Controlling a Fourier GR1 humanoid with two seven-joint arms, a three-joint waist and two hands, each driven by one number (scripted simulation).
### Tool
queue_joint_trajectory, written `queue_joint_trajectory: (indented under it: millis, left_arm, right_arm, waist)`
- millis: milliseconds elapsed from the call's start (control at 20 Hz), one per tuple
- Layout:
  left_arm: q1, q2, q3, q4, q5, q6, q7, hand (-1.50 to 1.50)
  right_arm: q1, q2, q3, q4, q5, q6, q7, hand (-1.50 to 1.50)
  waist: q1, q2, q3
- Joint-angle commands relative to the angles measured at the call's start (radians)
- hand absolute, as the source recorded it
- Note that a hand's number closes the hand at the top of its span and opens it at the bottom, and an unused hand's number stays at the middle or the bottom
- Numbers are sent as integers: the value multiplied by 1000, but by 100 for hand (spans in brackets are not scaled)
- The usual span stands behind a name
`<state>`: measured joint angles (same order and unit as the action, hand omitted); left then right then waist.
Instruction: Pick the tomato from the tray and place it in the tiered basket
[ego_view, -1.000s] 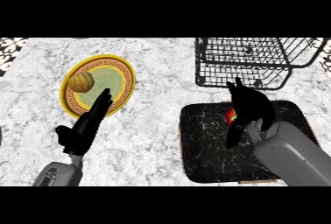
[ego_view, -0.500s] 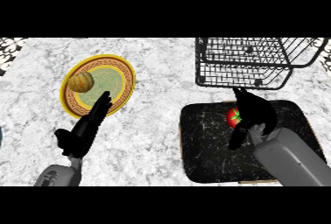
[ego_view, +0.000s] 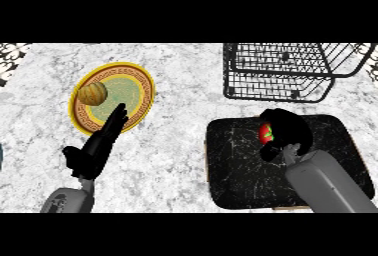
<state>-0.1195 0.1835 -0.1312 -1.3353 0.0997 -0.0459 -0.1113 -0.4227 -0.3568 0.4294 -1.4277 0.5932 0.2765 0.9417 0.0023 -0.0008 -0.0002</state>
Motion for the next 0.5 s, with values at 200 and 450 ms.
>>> queue_joint_trajectory:
  millis: [200,450]
  left_arm:
    - [-7,-24,38,81,-21,-34,-61,0]
    - [16,-2,49,-15,-5,-53,11,0]
  right_arm:
    - [7,64,-34,42,138,-67,-148,150]
    - [9,-29,-136,157,128,-96,-346,150]
  waist:
    - [-1,1,0]
    - [4,2,1]
